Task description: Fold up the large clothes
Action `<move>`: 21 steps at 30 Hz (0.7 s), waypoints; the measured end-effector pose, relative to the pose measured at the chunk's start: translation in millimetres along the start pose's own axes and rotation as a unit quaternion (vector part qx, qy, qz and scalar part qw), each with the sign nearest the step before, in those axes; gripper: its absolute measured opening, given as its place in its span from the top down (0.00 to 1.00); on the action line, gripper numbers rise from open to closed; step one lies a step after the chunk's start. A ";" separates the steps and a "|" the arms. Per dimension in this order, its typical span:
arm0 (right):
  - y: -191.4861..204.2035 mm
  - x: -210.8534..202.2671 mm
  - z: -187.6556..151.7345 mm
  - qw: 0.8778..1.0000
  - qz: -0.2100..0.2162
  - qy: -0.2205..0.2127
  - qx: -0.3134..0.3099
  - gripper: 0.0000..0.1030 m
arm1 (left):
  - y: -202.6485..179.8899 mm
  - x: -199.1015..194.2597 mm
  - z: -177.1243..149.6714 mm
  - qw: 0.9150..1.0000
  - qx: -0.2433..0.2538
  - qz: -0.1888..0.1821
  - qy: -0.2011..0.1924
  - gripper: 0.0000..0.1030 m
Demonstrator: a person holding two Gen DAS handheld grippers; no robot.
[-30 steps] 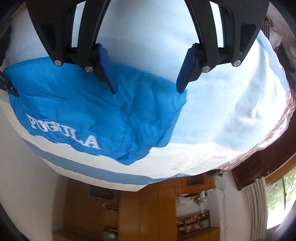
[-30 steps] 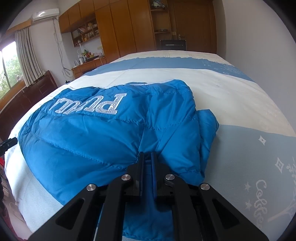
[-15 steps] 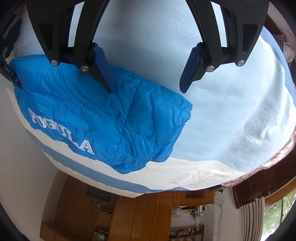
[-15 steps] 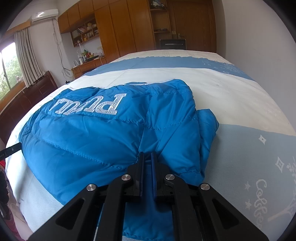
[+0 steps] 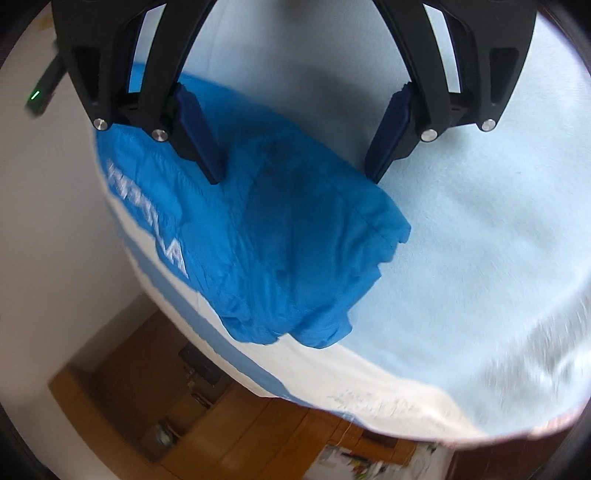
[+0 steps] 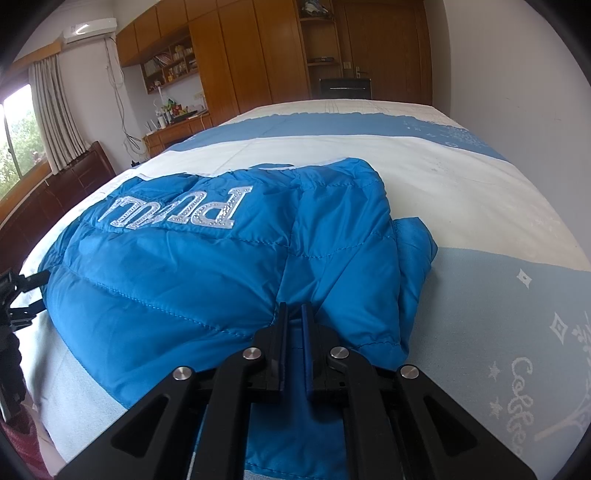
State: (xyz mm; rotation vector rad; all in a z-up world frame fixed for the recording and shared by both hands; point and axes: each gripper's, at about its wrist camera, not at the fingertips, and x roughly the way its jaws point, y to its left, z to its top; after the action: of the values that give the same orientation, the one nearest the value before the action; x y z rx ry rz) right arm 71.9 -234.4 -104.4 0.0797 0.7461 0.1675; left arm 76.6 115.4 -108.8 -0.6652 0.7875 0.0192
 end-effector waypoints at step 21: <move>-4.5 1.7 3.0 1.000 0.009 0.008 0.013 0.95 | 31.2 25.0 16.8 0.988 -0.103 -0.111 0.004 0.74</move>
State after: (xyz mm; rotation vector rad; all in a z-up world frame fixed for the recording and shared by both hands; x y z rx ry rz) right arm 75.7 -238.5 -103.9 0.1102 0.7634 0.1767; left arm 97.4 144.2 -133.8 -0.9481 0.7199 -0.1066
